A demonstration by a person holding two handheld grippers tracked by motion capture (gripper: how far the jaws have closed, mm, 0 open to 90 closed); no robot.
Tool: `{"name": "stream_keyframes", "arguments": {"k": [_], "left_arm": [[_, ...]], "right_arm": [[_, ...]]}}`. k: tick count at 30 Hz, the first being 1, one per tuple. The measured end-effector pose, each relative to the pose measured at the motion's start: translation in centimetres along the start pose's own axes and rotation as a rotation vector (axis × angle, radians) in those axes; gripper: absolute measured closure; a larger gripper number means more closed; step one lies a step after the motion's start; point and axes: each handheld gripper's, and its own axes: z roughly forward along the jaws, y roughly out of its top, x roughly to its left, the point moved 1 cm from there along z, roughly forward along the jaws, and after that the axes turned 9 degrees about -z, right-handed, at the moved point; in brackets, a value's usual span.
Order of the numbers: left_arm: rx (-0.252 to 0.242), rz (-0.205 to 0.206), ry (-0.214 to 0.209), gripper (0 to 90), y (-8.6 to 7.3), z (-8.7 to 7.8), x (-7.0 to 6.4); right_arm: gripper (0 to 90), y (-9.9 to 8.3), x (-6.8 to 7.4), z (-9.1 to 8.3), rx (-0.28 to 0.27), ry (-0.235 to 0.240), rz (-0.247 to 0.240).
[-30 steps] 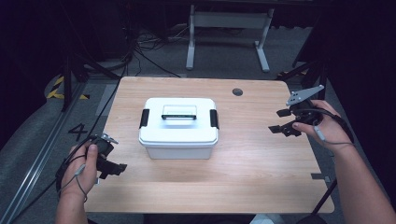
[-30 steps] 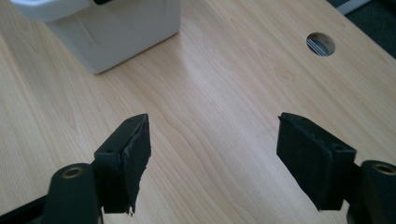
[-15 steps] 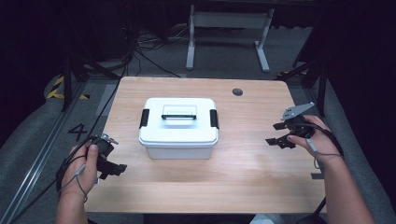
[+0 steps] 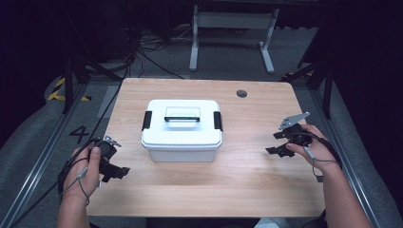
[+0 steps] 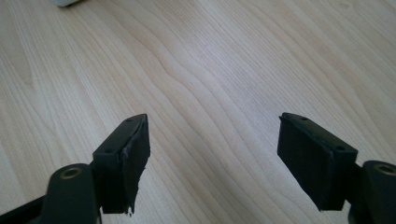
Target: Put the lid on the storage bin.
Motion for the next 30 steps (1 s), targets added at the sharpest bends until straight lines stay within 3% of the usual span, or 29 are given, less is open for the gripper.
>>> {"name": "stream_keyframes", "arguments": {"k": [15, 22, 30], "left_arm": [[0.005, 0.004, -0.003, 18.6, 0.2, 0.3, 0.0], [0.01, 0.001, -0.007, 18.6, 0.2, 0.4, 0.1], [0.01, 0.005, -0.008, 18.6, 0.3, 0.6, 0.2]], "right_arm": [[24.9, -0.9, 0.6, 3.0, 0.046, 0.016, -0.027], [24.9, -1.3, 0.5, 4.3, -0.015, -0.012, -0.022], [24.9, -2.1, 0.5, 5.4, -0.018, -0.026, -0.01]]}}
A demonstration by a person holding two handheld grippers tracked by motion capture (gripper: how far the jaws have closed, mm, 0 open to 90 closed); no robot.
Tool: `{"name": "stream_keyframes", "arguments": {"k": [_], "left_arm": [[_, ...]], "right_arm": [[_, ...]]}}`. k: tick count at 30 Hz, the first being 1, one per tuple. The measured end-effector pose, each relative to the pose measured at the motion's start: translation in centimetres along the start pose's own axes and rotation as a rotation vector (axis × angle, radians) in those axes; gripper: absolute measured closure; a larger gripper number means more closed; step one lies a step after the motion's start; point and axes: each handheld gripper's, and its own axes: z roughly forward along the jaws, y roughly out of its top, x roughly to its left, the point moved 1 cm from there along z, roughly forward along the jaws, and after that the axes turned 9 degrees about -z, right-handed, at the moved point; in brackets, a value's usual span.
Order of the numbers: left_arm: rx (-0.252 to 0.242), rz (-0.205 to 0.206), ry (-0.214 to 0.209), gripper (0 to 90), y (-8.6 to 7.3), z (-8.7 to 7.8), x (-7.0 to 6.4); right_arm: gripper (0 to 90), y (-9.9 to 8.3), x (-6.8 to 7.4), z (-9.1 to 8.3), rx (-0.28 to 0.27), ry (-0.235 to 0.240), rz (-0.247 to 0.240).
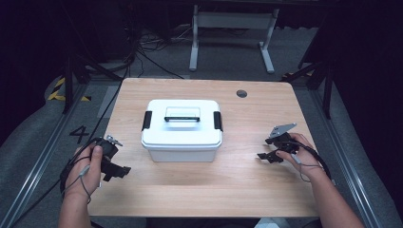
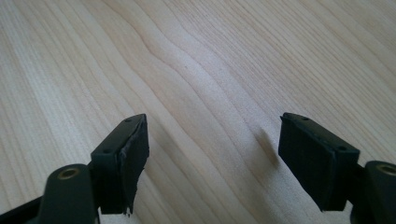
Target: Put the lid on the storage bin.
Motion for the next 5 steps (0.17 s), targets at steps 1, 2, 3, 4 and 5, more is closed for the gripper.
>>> {"name": "stream_keyframes", "arguments": {"k": [1, 2, 3, 4, 5], "left_arm": [[-0.001, 0.001, 0.0, 18.6, 0.01, -0.03, 0.02], [-0.002, -0.002, 0.0, 18.6, 0.01, -0.05, 0.01], [-0.003, -0.002, 0.0, 18.6, 0.02, -0.07, 0.01], [-0.005, 0.0, 0.002, 18.6, 0.06, -0.07, 0.02], [-0.005, 0.003, 0.002, 18.6, 0.1, -0.08, 0.02]], "right_arm": [[24.8, -0.01, 0.01, 0.04, -0.003, -0.002, 0.001], [24.3, 0.0, 0.03, 0.08, -0.008, -0.005, 0.004], [23.8, 0.0, 0.06, 0.1, -0.012, -0.007, 0.006], [23.1, 0.0, 0.09, 0.1, -0.015, -0.01, 0.008], [22.6, -0.01, 0.11, 0.1, -0.023, -0.012, 0.013]]}}
